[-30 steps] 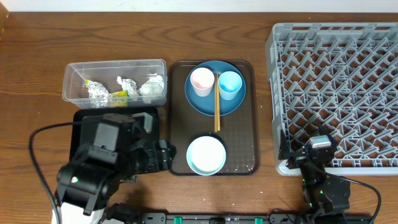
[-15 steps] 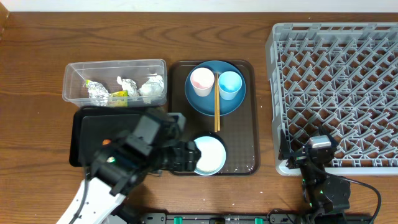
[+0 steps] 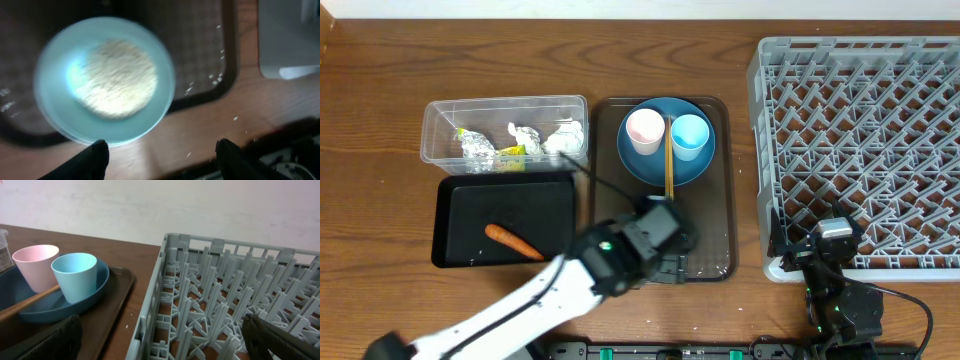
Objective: Sort waste into correct bins and load items into the dishwasher rack
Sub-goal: 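Move the left gripper to the light-blue rice bowl and grasp its rim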
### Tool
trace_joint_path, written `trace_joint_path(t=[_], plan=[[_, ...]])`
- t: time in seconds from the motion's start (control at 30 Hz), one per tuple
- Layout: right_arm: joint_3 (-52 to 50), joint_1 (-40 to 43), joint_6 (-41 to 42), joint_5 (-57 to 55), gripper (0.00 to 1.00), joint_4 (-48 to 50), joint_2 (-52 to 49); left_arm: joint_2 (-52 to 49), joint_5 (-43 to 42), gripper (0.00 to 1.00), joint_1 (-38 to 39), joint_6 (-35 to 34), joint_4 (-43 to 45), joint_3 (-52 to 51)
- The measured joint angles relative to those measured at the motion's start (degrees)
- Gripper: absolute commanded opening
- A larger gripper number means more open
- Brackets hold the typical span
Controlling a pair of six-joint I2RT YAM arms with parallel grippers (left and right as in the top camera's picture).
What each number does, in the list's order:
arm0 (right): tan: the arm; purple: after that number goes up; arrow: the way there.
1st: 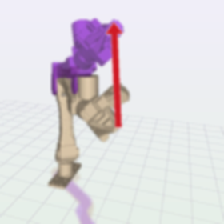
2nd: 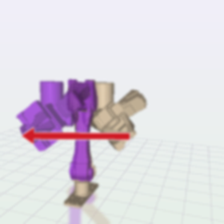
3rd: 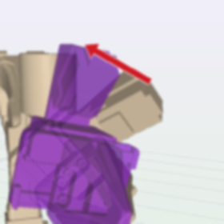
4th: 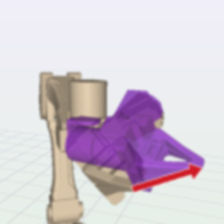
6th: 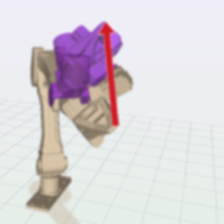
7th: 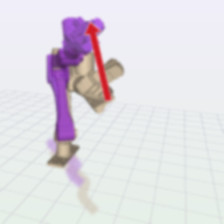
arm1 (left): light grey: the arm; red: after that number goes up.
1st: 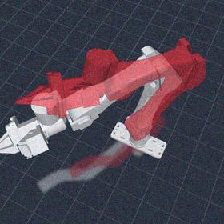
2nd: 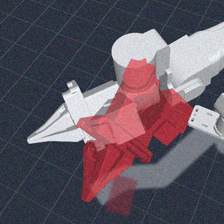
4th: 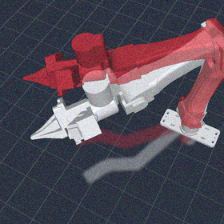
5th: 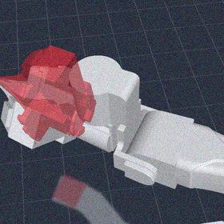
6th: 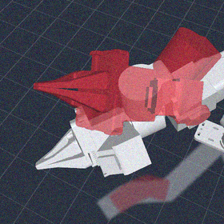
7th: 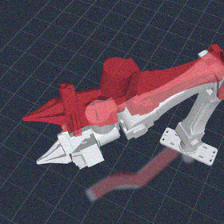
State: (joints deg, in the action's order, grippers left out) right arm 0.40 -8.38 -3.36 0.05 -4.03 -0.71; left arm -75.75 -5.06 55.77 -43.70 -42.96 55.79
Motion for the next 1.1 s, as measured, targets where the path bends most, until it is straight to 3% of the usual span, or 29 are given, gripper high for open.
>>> trace_joint_path(t=[0.17, 0.43, 0.93, 1.0, 1.1], plan=[[0.0, 0.0, 0.0, 0.0, 0.99, 0.0, 0.0, -6.8, 3.0, 0.70, 4.8, -0.7, 6.1, 0.0], [0.0, 0.0, 0.0, 0.0, 0.99, 0.0, 0.0, -13.8, 12.9, 0.69, 9.6, -1.1, 8.1, 0.0], [0.0, 0.0, 0.0, 0.0, 0.99, 0.0, 0.0, -18.5, 19.6, 0.63, 11.3, -1.1, 12.3, 0.0], [0.0, 0.0, 0.0, 0.0, 0.99, 0.0, 0.0, -19.5, 19.7, 0.57, 11.3, -1.1, 12.6, 0.0], [0.0, 0.0, 0.0, 0.0, 0.99, 0.0, 0.0, -20.6, 20.1, 0.39, 11.3, -1.3, 12.9, 0.0]])
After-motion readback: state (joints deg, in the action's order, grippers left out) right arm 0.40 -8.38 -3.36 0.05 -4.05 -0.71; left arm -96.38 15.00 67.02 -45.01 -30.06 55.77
